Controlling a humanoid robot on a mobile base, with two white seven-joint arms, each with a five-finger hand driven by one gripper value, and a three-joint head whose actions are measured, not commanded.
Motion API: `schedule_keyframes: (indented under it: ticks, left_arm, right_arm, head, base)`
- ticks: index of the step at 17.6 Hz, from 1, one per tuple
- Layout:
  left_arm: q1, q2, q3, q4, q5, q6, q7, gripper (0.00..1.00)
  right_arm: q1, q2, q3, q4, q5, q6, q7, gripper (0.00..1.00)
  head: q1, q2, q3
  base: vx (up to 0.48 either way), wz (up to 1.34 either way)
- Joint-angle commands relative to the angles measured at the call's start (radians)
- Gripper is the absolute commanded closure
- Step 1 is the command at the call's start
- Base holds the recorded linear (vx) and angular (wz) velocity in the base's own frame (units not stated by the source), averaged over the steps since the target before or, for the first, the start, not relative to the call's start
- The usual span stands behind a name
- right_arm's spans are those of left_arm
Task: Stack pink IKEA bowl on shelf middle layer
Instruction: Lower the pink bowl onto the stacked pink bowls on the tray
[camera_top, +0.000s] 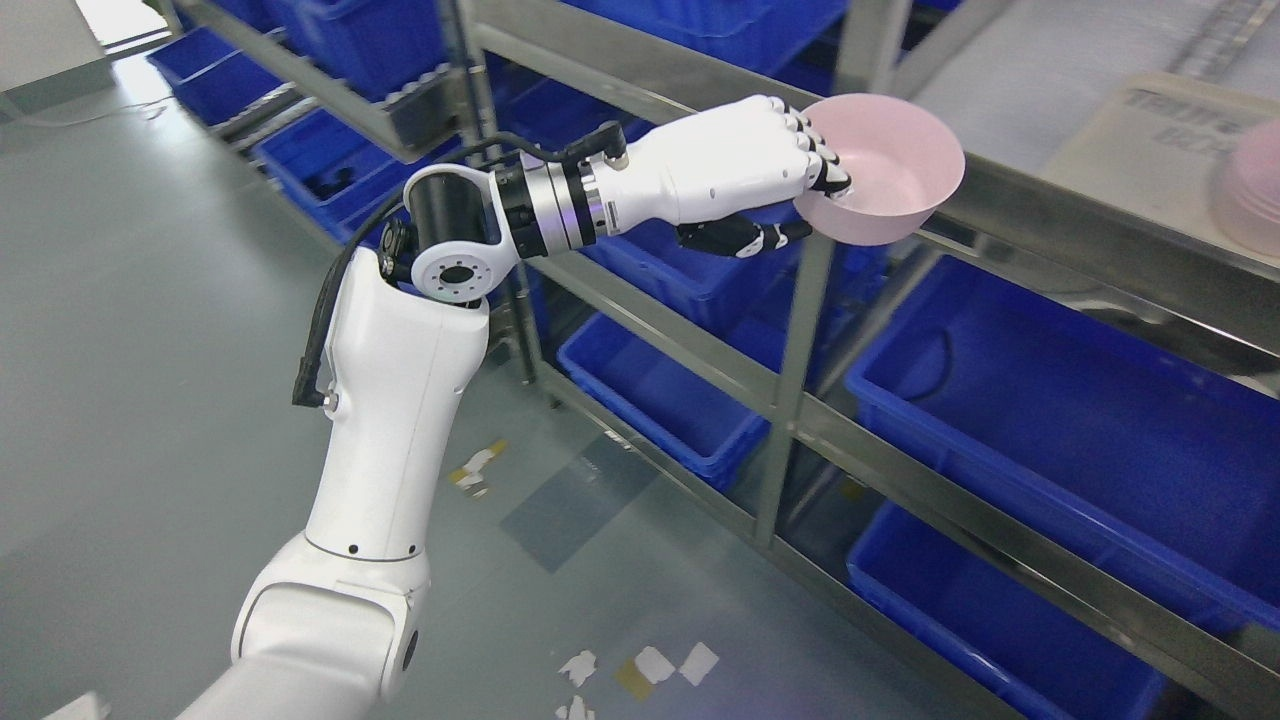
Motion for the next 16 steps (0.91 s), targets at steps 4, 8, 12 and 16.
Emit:
schedule_keyframes:
  ticks: [4,8,12,16]
  left_arm:
    - [-0.129,0.018,0.031,0.110,-0.063,0.001,-0.009,0.96]
    - [-0.203,0.023,0.110,0.232,-0.210,0.018,-0.009,0.96]
    - [-0.203,0.038,0.121,0.255,-0.230,0.070,-0.009,0.96]
    - [-0.206,0.018,0.045,0.361,-0.248,0.061,0.023,0.96]
  right_arm:
    - [0.023,-0.017,0.000,-0.017,0.000,0.000,0.000,0.00]
    - [0.023,-0.017,0.000,-0.017,0.000,0.000,0.000,0.00]
    - [0.023,-0.017,-0.001,-0.017,0.000,0.000,0.000,0.00]
    - [0.023,-0.017,-0.001,-0.017,0.000,0.000,0.000,0.00]
  head:
    - [0.0000,0.000,0.000]
    - [0.0000,0.000,0.000]
    - [0.0000,0.000,0.000]
    - [0.0000,0.000,0.000]
  base:
    - [0.058,-1.13]
    - [0.070,-0.81]
    - [0.071,-0.33]
    - [0.046,-0.23]
